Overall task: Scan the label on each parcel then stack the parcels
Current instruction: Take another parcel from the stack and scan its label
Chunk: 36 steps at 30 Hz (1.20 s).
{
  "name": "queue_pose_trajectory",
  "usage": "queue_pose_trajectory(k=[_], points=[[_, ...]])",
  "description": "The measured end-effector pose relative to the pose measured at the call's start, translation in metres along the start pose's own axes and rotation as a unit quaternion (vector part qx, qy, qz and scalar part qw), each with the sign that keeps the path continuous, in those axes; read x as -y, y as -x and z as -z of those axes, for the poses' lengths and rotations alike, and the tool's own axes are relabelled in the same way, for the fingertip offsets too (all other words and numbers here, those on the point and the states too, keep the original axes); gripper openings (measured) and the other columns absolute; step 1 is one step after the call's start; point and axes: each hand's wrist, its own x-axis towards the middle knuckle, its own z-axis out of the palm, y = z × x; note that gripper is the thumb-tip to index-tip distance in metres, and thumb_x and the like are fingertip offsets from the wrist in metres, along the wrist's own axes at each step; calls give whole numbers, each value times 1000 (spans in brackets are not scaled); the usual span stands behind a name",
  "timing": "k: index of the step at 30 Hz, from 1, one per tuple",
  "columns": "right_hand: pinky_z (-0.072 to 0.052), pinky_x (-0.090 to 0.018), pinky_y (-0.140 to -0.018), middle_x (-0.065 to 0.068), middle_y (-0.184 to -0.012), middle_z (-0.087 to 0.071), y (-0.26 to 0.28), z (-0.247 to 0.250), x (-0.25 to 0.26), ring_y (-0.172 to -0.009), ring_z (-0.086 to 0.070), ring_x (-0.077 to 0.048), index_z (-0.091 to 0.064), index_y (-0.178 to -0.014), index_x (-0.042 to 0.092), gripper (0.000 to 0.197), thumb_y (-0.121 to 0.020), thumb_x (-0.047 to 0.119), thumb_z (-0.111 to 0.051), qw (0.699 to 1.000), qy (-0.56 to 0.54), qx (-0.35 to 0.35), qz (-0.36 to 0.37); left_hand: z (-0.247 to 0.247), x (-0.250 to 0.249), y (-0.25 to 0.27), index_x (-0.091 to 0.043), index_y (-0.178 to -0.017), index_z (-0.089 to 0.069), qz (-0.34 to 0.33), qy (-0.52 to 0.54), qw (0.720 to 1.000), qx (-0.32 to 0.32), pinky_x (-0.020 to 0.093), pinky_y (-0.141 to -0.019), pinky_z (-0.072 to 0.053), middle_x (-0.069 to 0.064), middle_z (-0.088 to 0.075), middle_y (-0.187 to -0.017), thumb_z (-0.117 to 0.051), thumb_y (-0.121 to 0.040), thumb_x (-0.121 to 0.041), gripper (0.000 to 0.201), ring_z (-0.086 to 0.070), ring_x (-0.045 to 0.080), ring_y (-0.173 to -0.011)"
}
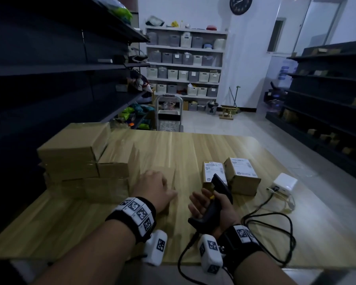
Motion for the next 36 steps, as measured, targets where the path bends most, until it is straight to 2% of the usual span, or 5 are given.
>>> queue_pose_trajectory(k=[6, 13, 18, 24, 36], points=[[-40, -57, -119, -25, -127, -67, -2, 0, 2, -126, -60, -43, -70, -116, 5, 39, -89, 33, -69, 999, 6, 21, -25, 2, 11, 3, -28, -144, -60, 69, 206, 976, -28, 49, -111, -57, 3, -56, -146, -90, -83, -52, 72, -63, 27, -128], [-40, -57, -117, -26, -120, -73, 0, 0, 3, -128, -60, -43, -67, -117, 4, 40, -88, 32, -67, 997, -5, 71, -18, -18, 14, 21, -24, -115, -77, 155, 580, 799, -30, 61, -105, -60, 13, -81, -113, -79, -88, -49, 37, -76, 35, -110], [-59, -45, -71, -27, -121, -76, -3, 2, -1, -114, -68, -42, -68, -110, 4, 34, -92, 33, -65, 997, 0, 81, -18, -37, 23, 20, -23, -113, -77, 122, 604, 787, -32, 67, -117, -51, 6, -78, -111, -77, -73, -48, 47, -71, 34, -113], [-39, -51, -123, -29, -133, -72, -5, 6, 1, -127, -65, -38, -70, -104, 3, 62, -56, 31, -97, 993, 22, 116, -11, -26, 17, 23, -26, -126, -65, 129, 593, 794, 3, 52, -93, -60, 13, -72, -116, -49, -107, -6, 32, -69, 36, -110], [-55, -50, -99, -25, -103, -77, 4, 1, 3, -95, -79, -39, -68, -93, 2, 28, -83, 29, -67, 996, -17, 83, 24, -39, 22, 7, -13, -132, -72, 148, 624, 767, 7, 53, -89, -66, 18, -83, -117, -99, -54, -57, 94, -81, 39, -108]])
